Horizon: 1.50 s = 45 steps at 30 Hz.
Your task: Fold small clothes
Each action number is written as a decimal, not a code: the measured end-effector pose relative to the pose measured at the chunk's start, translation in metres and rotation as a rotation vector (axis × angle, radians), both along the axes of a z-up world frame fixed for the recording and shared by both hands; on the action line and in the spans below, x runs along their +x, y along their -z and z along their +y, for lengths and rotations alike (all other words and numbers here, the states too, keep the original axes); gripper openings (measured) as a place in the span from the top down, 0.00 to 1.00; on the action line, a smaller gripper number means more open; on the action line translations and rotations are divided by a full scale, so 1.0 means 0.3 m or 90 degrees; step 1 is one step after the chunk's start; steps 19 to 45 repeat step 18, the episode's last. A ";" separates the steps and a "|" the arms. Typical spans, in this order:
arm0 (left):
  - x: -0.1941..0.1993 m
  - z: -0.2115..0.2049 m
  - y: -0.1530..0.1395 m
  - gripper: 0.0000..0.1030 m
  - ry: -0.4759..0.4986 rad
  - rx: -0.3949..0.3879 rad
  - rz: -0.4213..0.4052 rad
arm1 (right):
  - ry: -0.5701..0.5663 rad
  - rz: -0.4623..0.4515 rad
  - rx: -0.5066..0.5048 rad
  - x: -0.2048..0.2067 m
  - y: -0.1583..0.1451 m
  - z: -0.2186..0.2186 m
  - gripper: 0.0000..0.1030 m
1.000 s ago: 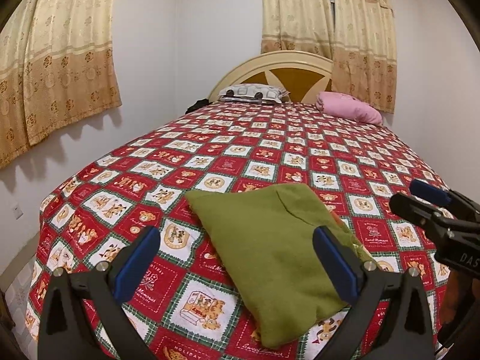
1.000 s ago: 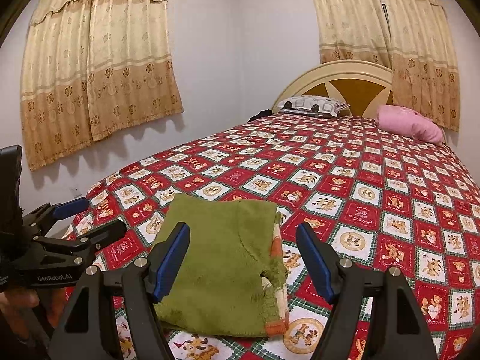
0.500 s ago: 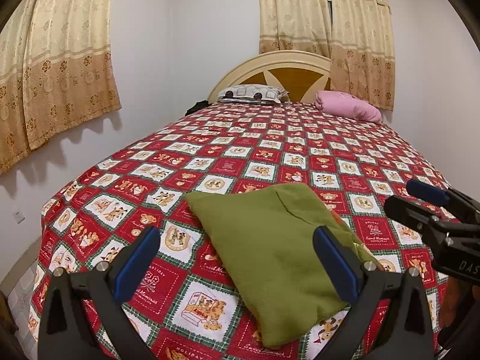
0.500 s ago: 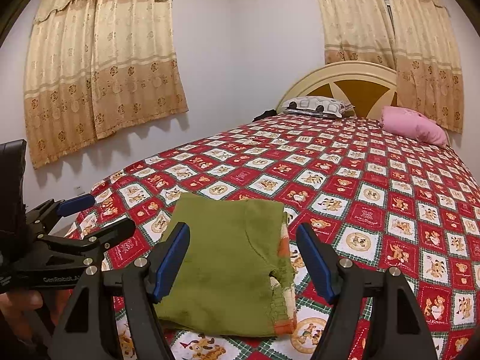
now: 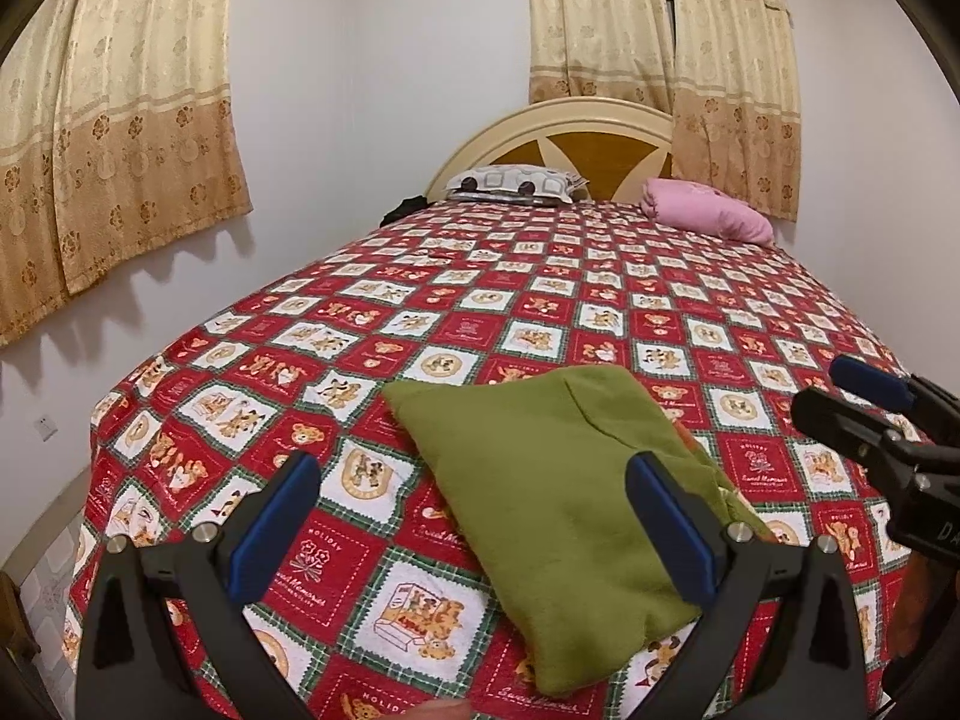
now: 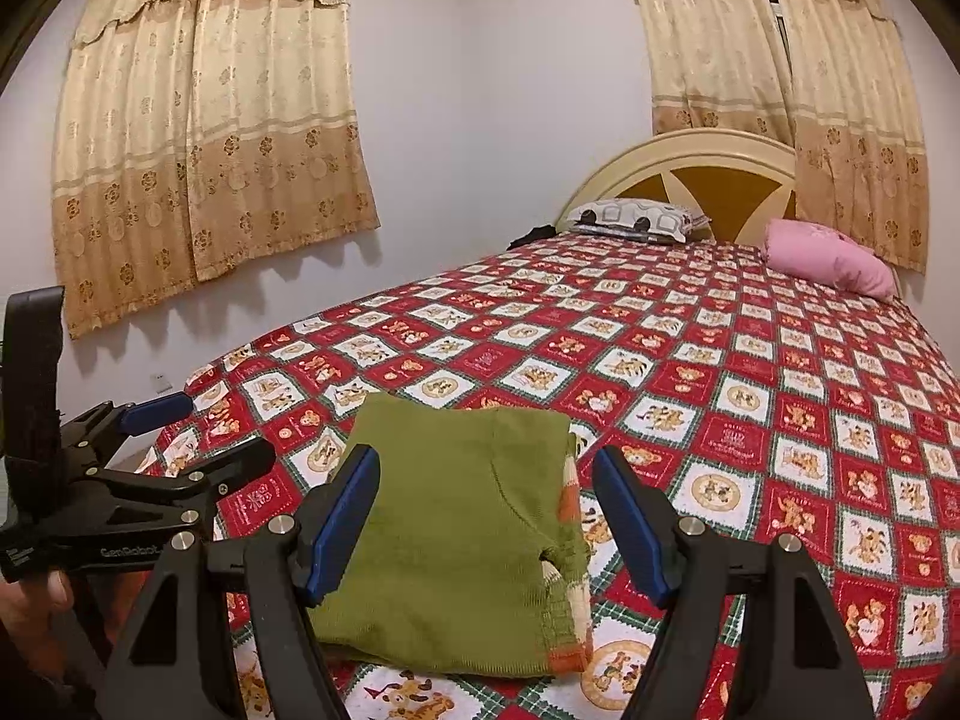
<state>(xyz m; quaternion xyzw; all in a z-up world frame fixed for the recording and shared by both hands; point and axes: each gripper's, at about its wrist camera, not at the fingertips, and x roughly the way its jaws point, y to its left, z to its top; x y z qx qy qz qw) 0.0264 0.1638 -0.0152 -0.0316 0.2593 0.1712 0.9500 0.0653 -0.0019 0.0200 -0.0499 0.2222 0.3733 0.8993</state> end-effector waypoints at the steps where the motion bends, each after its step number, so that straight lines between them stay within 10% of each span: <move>1: -0.002 0.000 -0.002 0.00 0.001 0.001 -0.001 | -0.001 -0.002 0.002 -0.003 -0.005 0.001 0.28; 45: -0.005 0.036 -0.002 0.00 -0.012 -0.002 0.001 | -0.036 -0.004 -0.004 -0.029 0.000 0.046 0.28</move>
